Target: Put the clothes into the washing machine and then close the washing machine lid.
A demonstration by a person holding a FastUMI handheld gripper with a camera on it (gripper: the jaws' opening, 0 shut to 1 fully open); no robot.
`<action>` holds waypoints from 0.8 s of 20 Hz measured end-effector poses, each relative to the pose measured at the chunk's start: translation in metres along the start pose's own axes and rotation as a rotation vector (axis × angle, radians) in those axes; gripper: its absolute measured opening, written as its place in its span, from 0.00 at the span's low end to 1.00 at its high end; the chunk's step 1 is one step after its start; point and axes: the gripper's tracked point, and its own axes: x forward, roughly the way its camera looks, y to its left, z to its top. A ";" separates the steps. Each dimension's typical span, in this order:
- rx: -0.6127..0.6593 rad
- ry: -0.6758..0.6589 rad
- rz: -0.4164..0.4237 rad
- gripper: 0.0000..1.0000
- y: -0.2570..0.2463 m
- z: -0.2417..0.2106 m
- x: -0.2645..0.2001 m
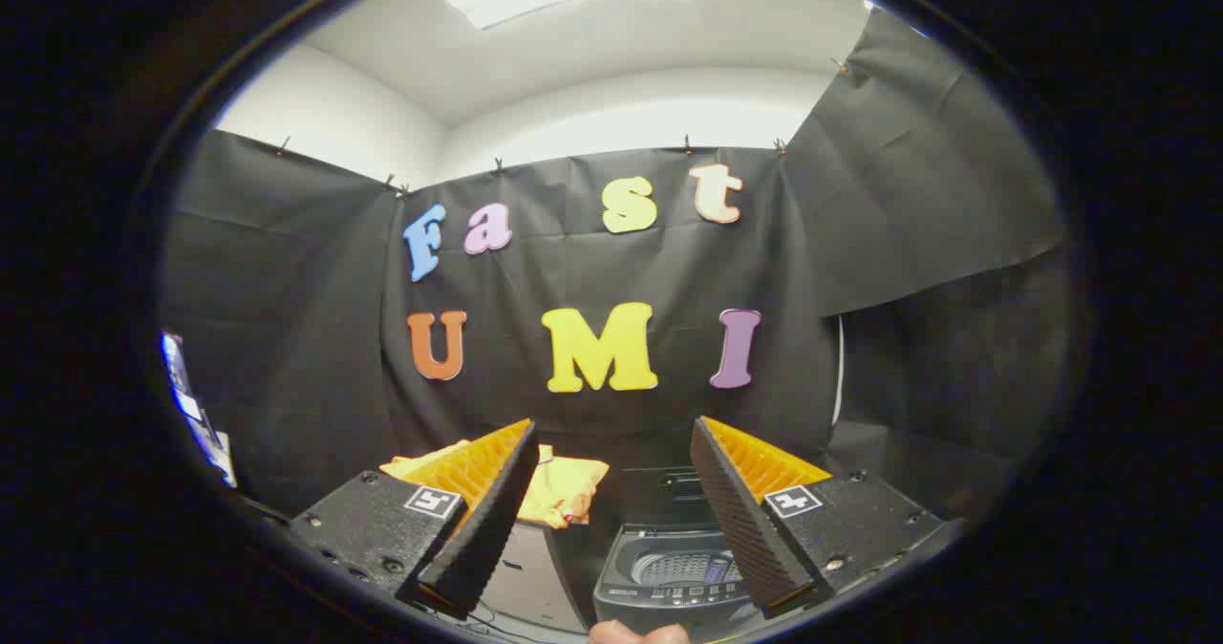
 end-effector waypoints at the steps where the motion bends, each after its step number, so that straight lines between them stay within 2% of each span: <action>1: 0.003 -0.002 0.012 1.00 -0.002 0.000 0.003; 5: 0.017 0.020 0.020 1.00 -0.004 -0.006 0.018; 11: 0.010 0.013 -0.063 1.00 -0.006 -0.002 0.044; 16: 0.014 0.045 -0.084 1.00 0.007 -0.009 0.057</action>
